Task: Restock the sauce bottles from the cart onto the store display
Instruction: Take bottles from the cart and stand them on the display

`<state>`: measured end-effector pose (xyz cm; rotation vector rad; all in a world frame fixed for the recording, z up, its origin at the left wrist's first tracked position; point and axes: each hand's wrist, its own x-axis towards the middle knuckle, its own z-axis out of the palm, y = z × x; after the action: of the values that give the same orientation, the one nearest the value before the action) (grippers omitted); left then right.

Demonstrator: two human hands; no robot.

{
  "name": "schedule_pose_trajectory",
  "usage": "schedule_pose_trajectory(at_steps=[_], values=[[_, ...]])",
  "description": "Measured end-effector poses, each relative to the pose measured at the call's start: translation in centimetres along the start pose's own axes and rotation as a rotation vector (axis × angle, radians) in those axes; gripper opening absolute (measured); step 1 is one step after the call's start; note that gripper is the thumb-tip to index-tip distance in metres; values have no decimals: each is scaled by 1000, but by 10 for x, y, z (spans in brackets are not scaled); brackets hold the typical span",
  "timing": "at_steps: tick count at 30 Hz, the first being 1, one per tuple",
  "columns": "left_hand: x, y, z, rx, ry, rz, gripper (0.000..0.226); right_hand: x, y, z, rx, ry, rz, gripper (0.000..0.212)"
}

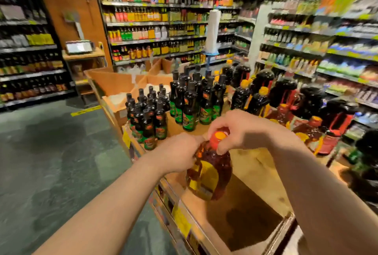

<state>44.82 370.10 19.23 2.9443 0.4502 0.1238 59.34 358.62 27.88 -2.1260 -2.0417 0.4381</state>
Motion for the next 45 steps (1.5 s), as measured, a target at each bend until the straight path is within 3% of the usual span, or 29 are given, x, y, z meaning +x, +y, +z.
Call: schedule_pose_trajectory(at_steps=[5,7,10,12,15,18,23,28,32,35,41,45], values=[[89,31,-1,143,-17,85,39,-12,69,-20,-61,69,118,21],[118,43,4,88,-46,129,37,-14,93,-19,-36,95,156,15],[157,51,11,72,-8,198,56,-17,119,-27,-130,114,284,24],[178,55,15,114,7,280,43,-19,132,-35,-233,106,343,32],[207,68,20,97,-111,366,35,-24,144,-40,-336,103,363,34],[228,77,25,104,-177,444,42,-31,153,-38,-325,72,476,42],[259,89,45,25,-216,613,50,-40,173,-27,-235,67,618,29],[281,111,59,78,-342,590,82,-37,175,-14,-247,85,822,34],[288,119,65,-95,-336,576,71,-37,182,-1,-206,179,1014,33],[293,122,69,-122,-261,571,63,-34,190,4,-195,216,1137,30],[310,129,79,-183,-280,580,43,-24,211,22,-204,327,1306,21],[323,134,83,-212,-295,624,50,-28,219,28,-144,399,1328,19]])
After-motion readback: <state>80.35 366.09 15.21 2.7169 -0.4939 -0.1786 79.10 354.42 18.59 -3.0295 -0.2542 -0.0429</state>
